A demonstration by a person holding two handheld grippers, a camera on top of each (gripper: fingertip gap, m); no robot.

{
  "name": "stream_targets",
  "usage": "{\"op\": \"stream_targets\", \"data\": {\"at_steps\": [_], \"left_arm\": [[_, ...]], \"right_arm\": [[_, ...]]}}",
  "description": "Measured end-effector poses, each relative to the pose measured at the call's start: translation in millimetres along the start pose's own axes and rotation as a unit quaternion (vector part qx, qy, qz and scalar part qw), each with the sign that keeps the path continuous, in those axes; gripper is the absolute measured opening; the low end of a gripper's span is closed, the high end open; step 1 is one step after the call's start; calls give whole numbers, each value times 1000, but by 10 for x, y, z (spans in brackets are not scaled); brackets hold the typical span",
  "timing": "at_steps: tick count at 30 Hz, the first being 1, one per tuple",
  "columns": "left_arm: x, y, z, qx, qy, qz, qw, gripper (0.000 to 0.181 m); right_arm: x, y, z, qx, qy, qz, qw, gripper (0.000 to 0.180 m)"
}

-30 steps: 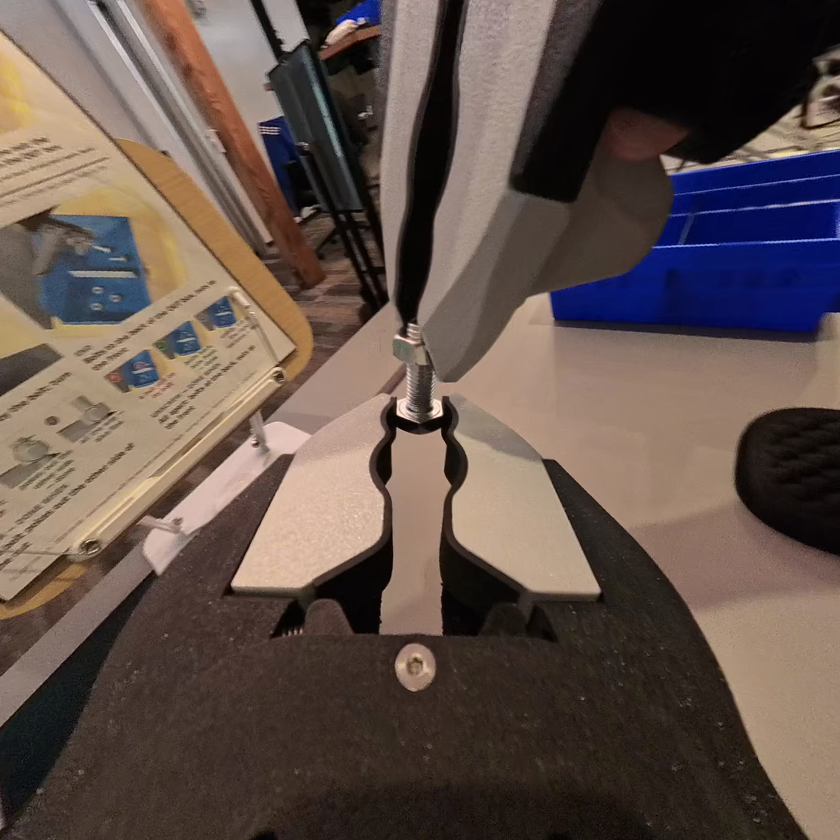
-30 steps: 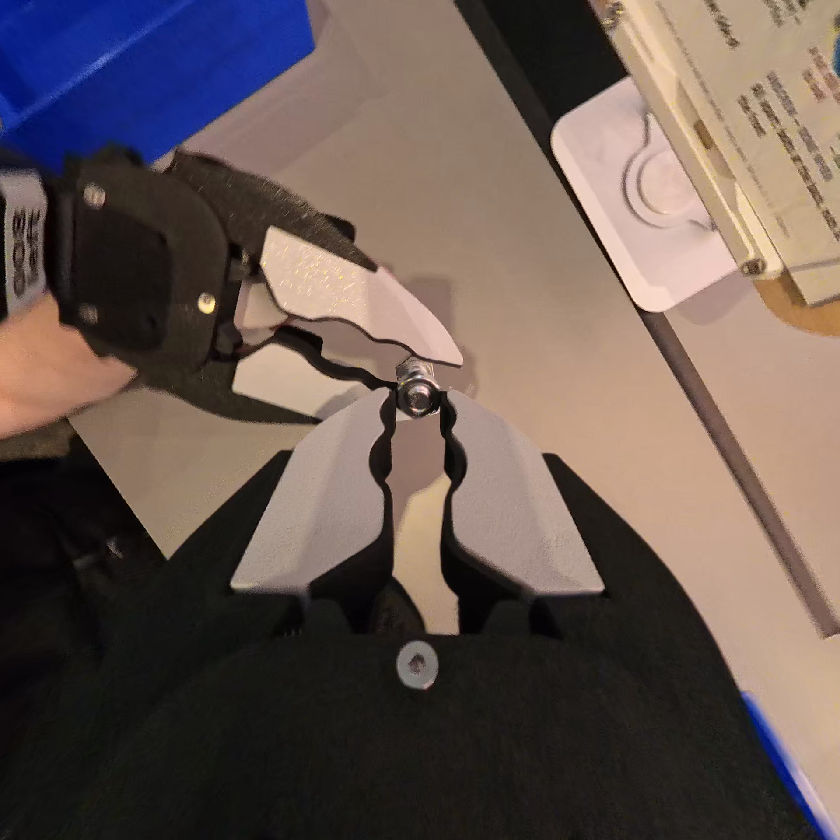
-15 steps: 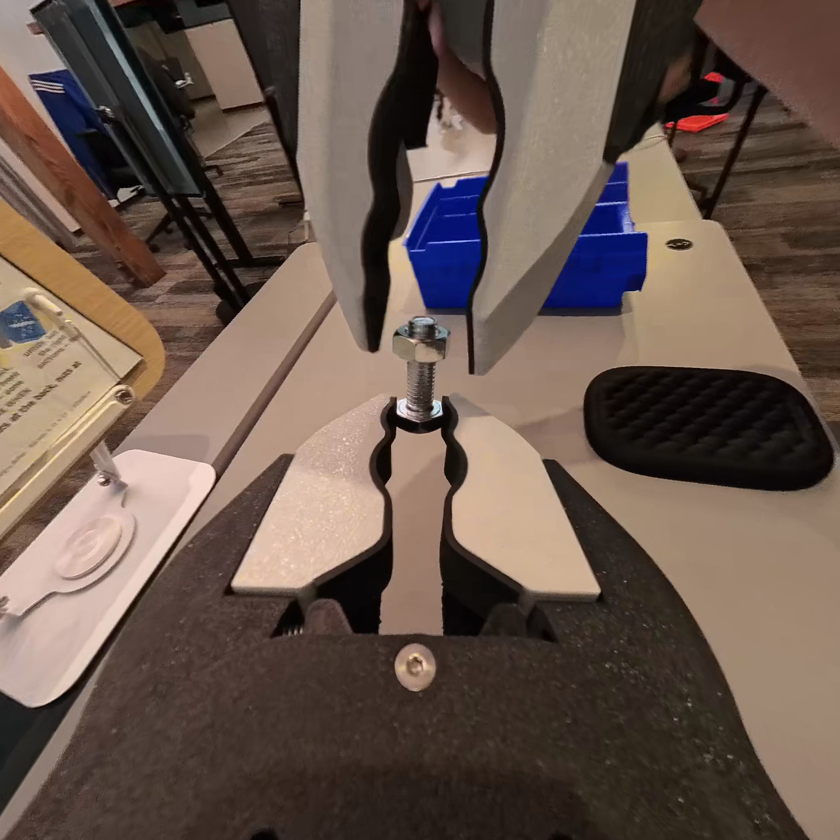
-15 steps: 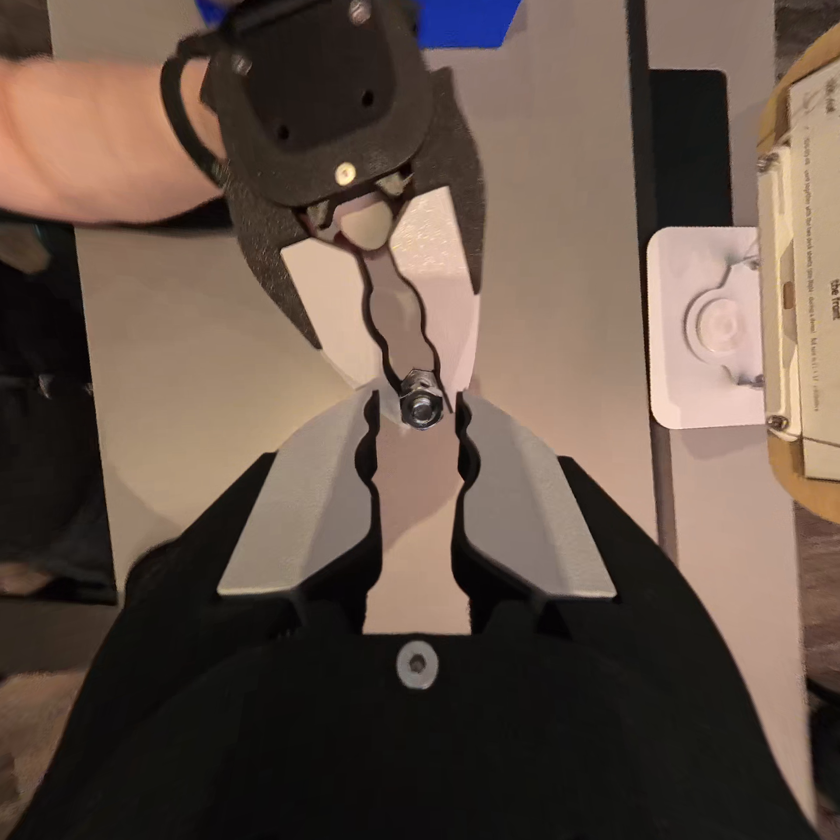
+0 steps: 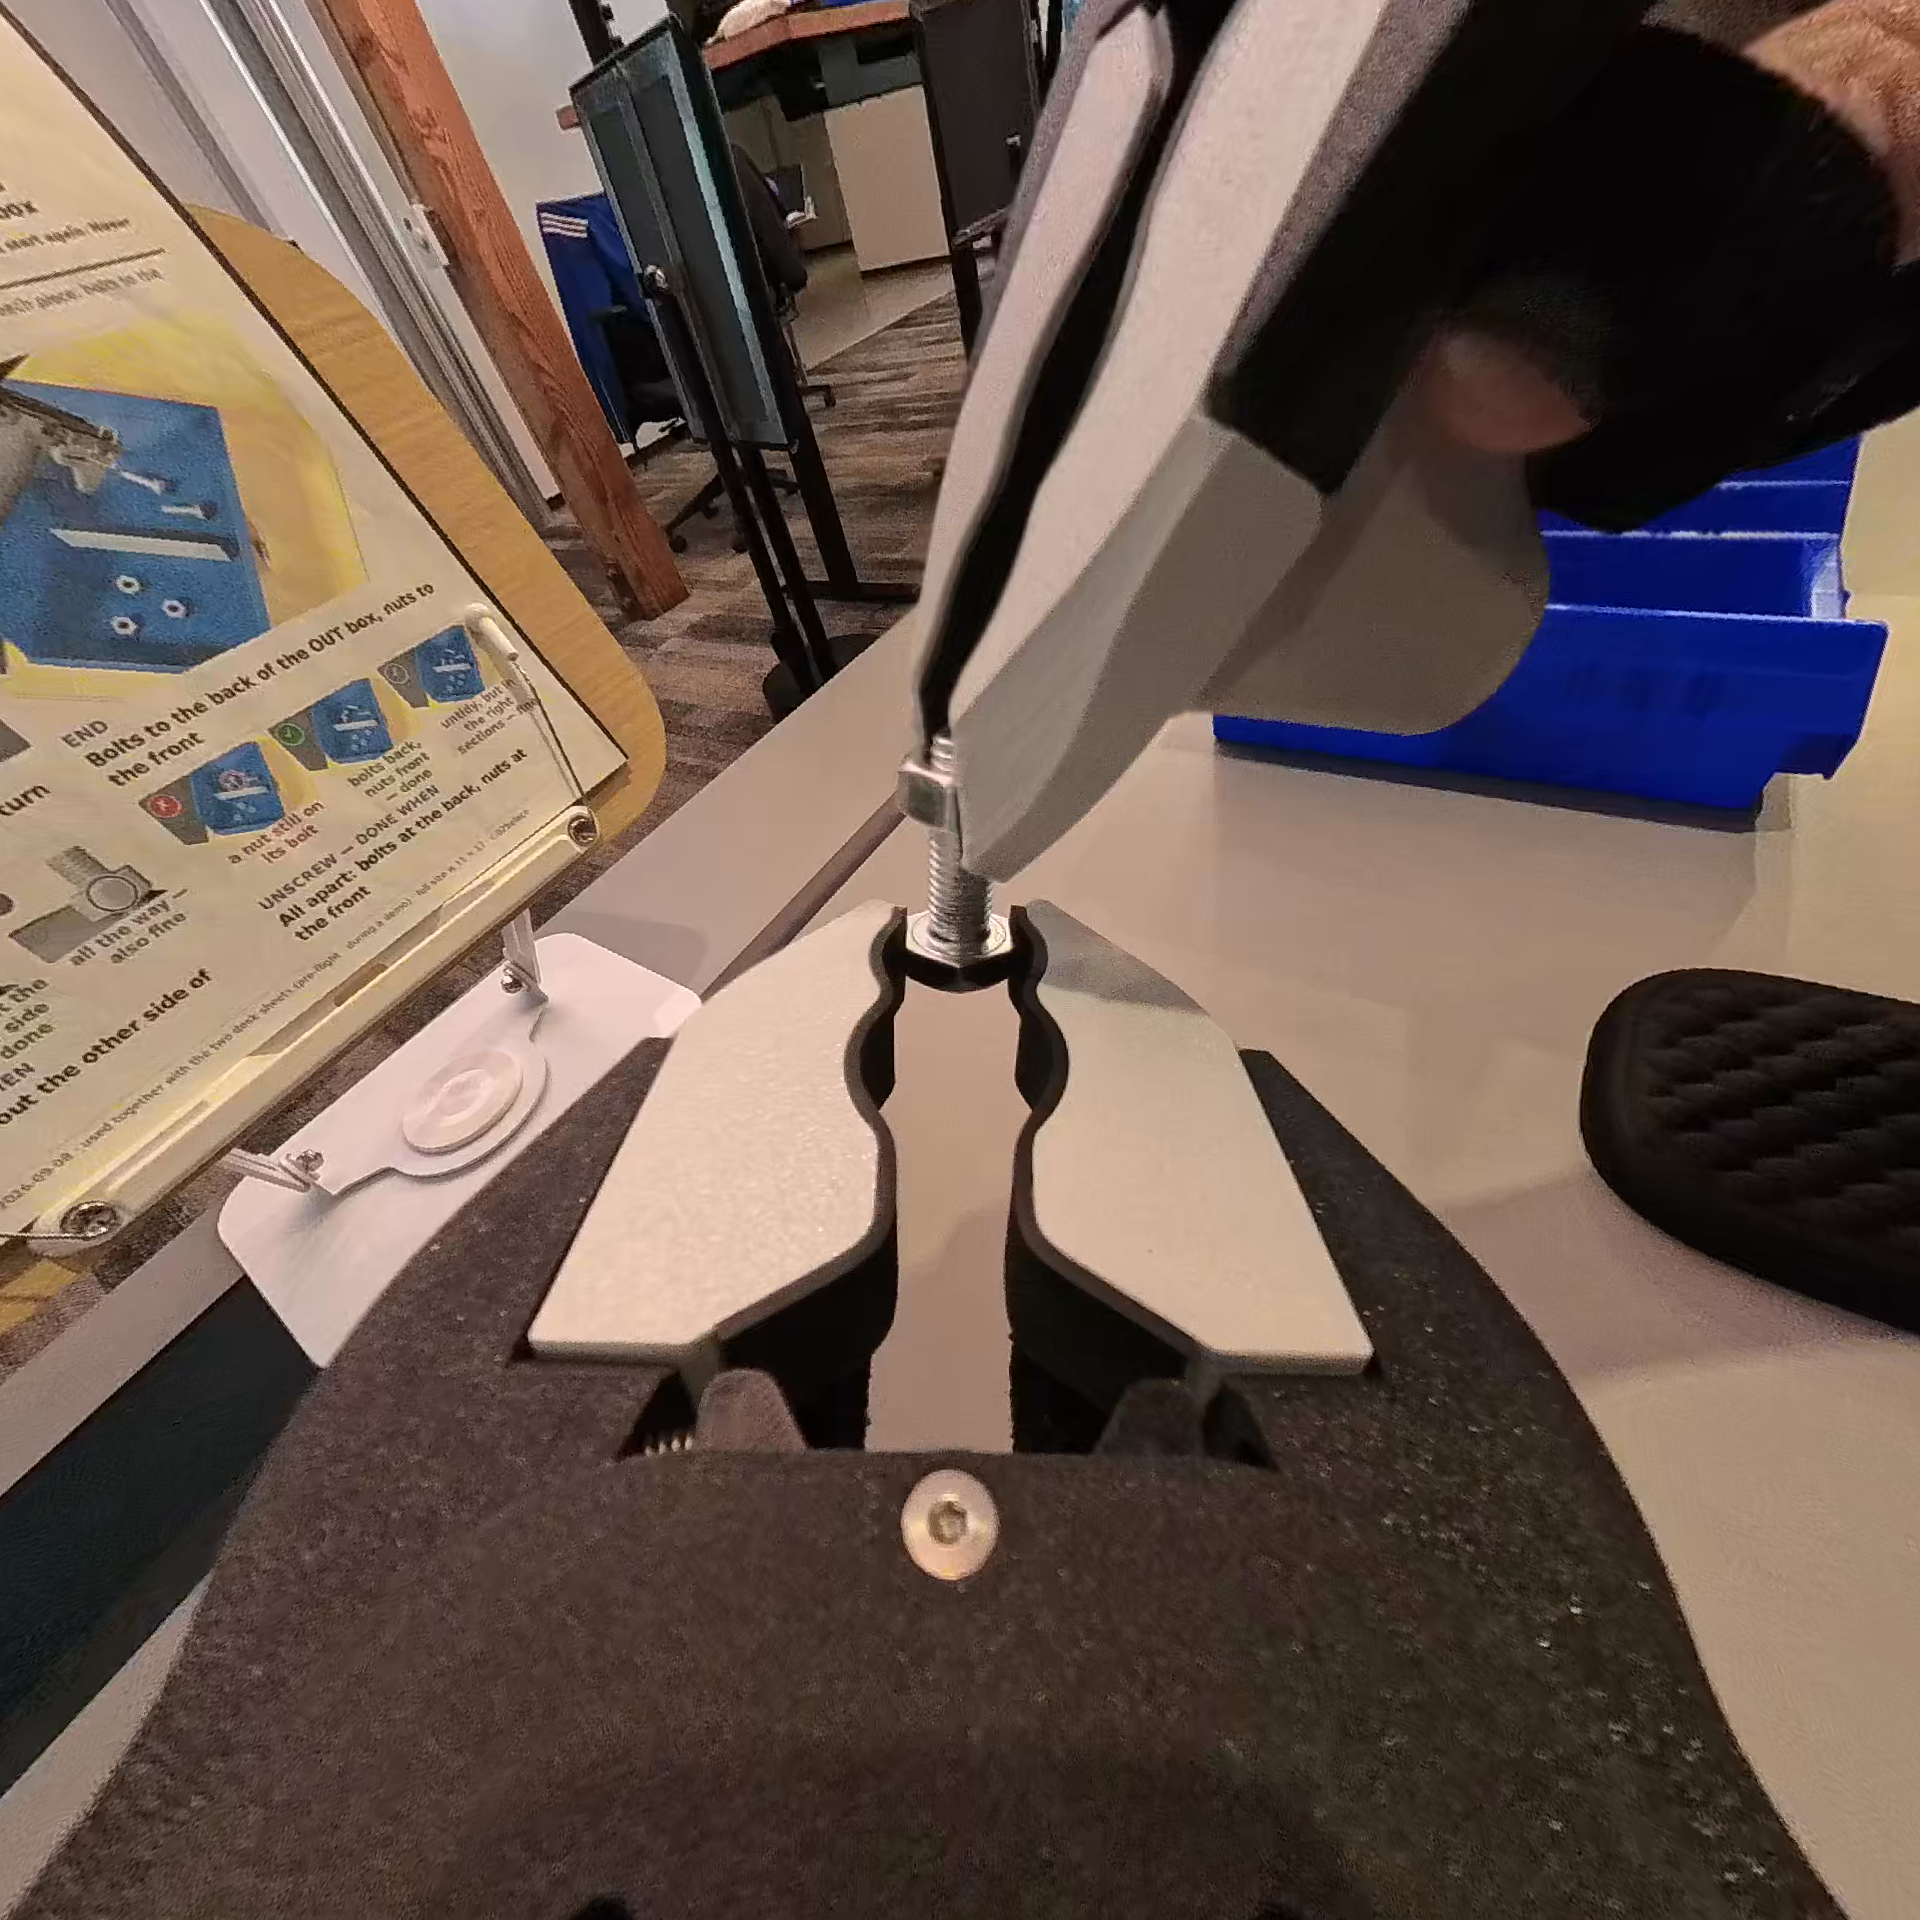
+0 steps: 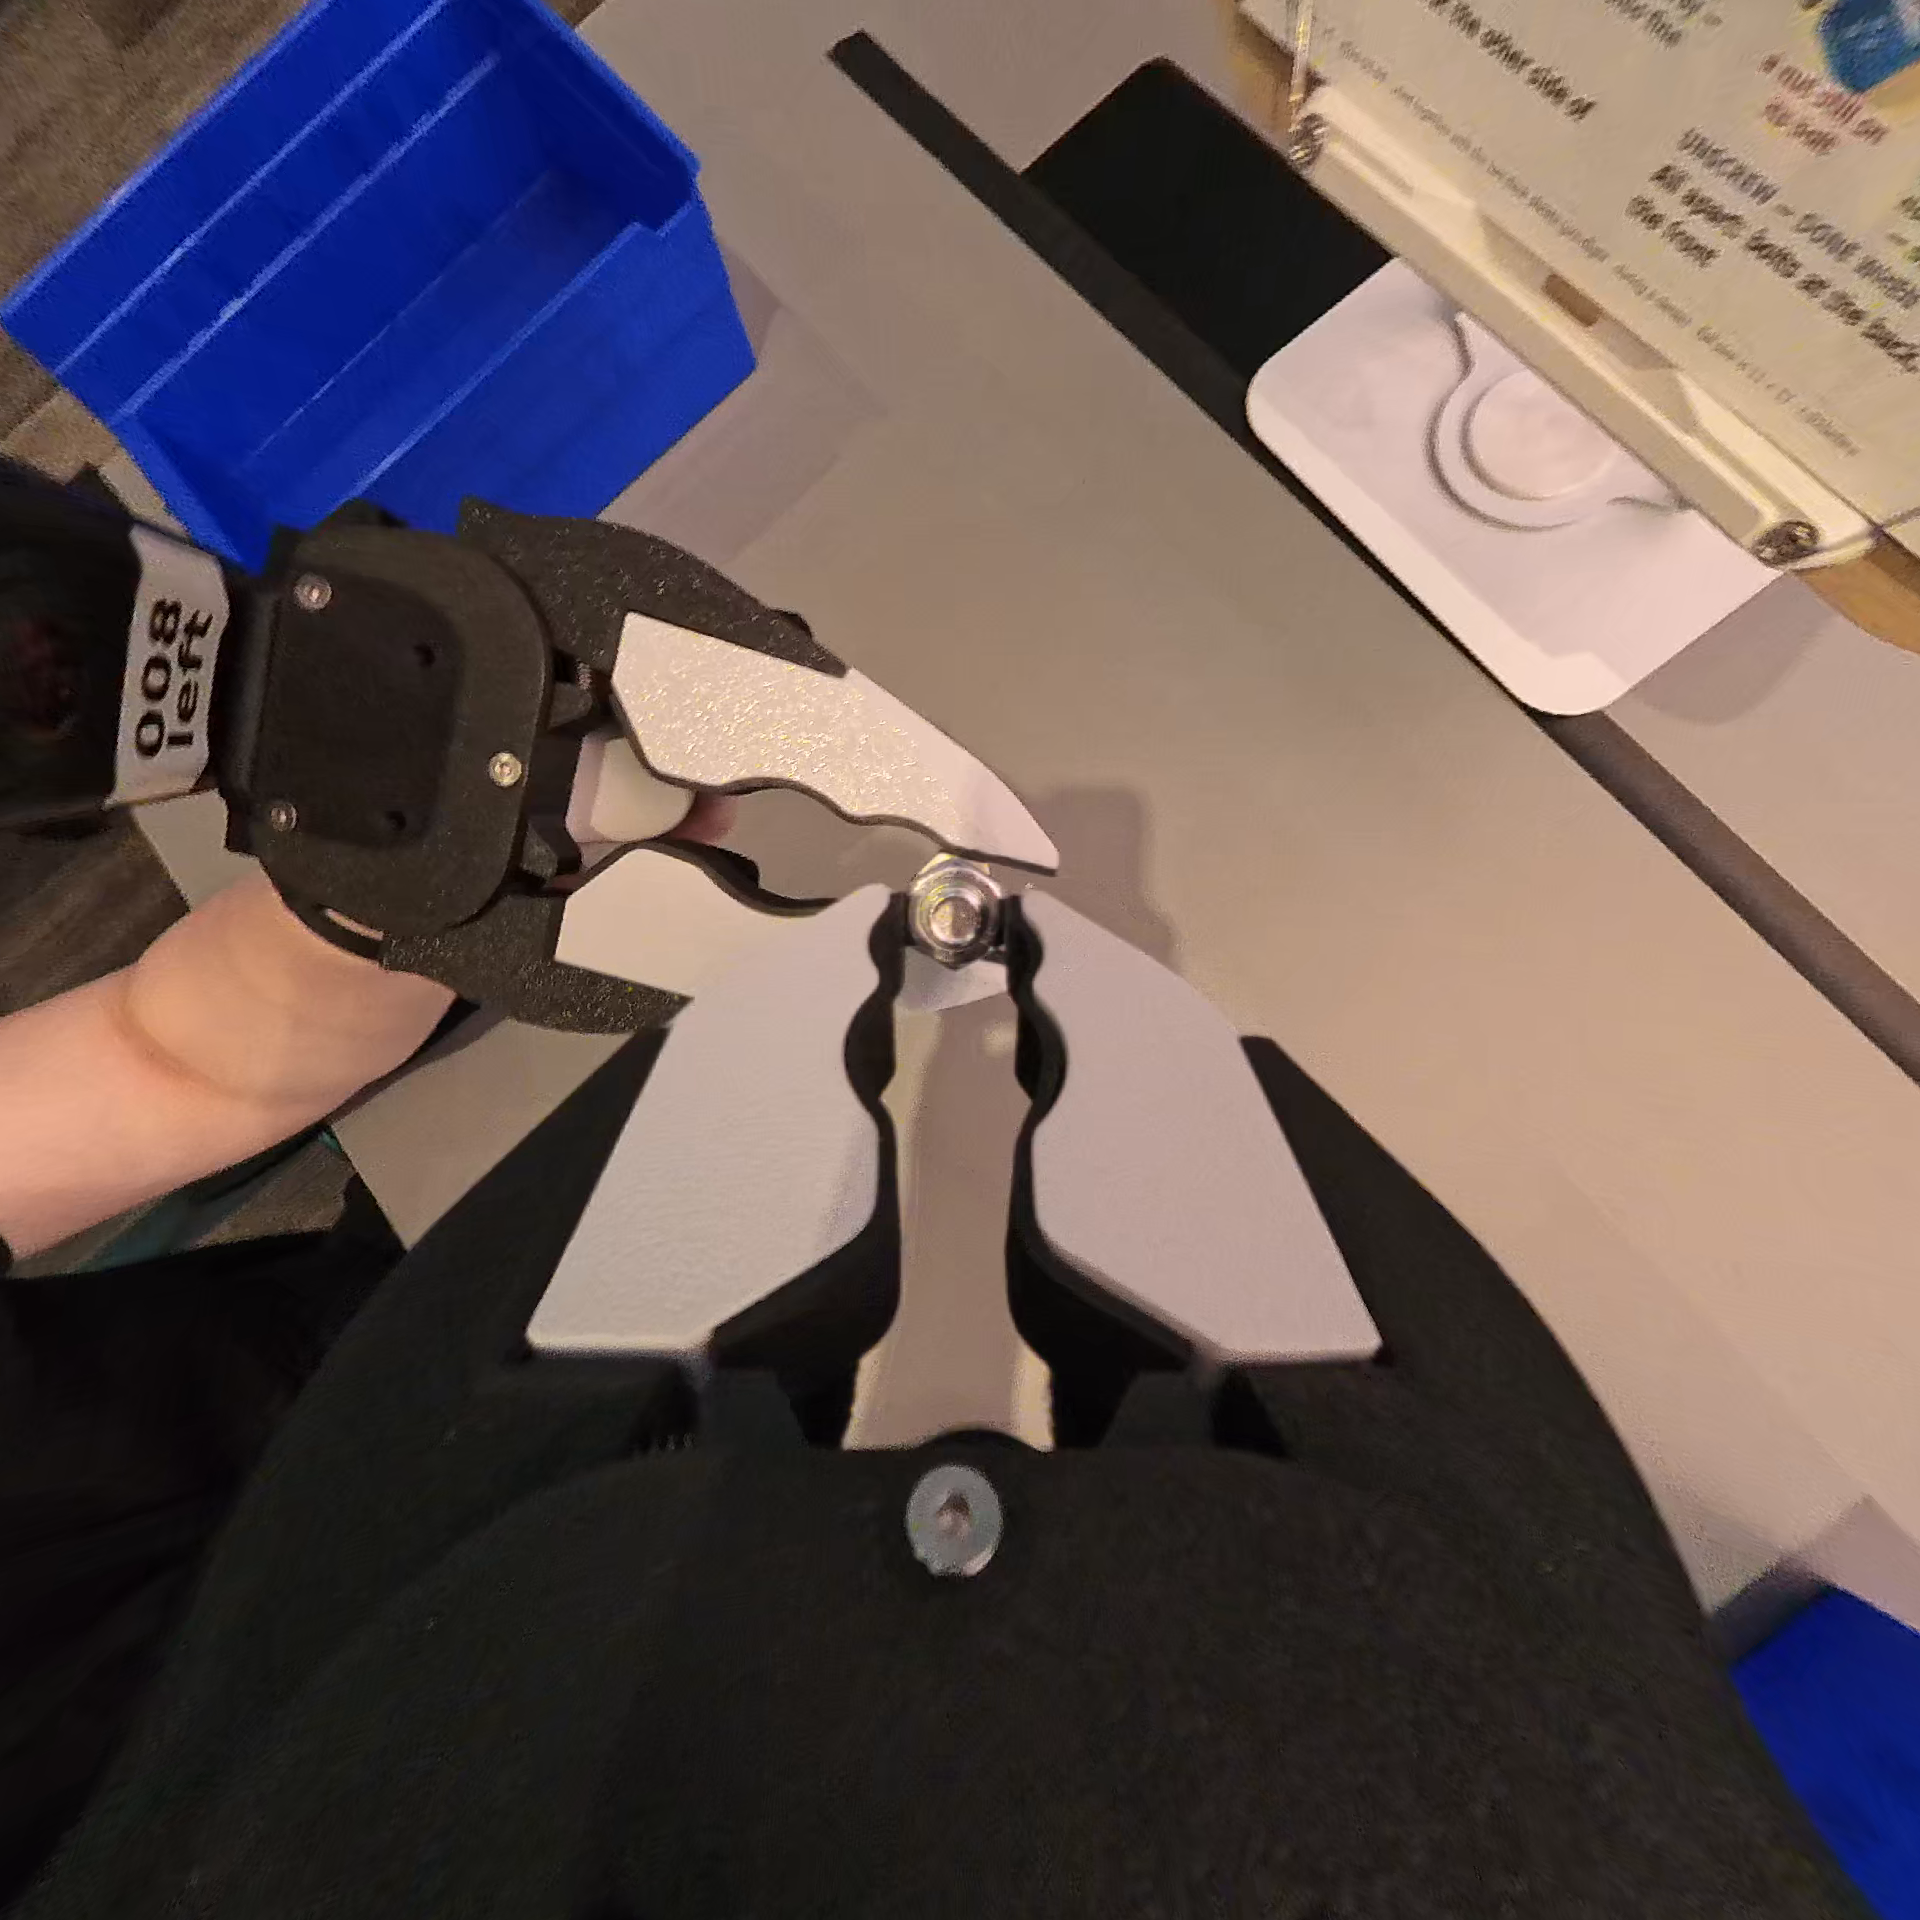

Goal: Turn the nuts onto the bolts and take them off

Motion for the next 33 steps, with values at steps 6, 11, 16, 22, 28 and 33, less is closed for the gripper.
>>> {"op": "stream_targets", "data": {"at_steps": [6,11,16,22,28,33], "left_arm": [[-41,86,-39,-66,-23,1,998,18],[-117,341,-135,-208,-53,-2,977,18],[-141,375,-108,-213,-58,3,975,18],[-80,150,-27,-87,-43,10,995,18],[-36,15,27,26,-28,19,999,18],[-52,26,63,38,-34,18,999,18]], "right_arm": [[-44,-61,-7,31,-44,-133,990,17],[-214,-241,-84,103,-52,-370,922,17],[-297,-263,-97,98,-47,-395,912,18],[-73,-115,-124,15,23,-212,977,44],[-32,29,-83,-77,22,-42,996,60],[-37,52,-41,-81,5,-13,997,52]]}}
Point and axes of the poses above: each gripper's, where its closed fingertips meet, z out along the fingers, x out of its top, y = z × x across the jaws, the point moved 4 cm from there along -z, back along the fingers, and after that the axes turned 11 degrees about -z, right-handed, at the moved point
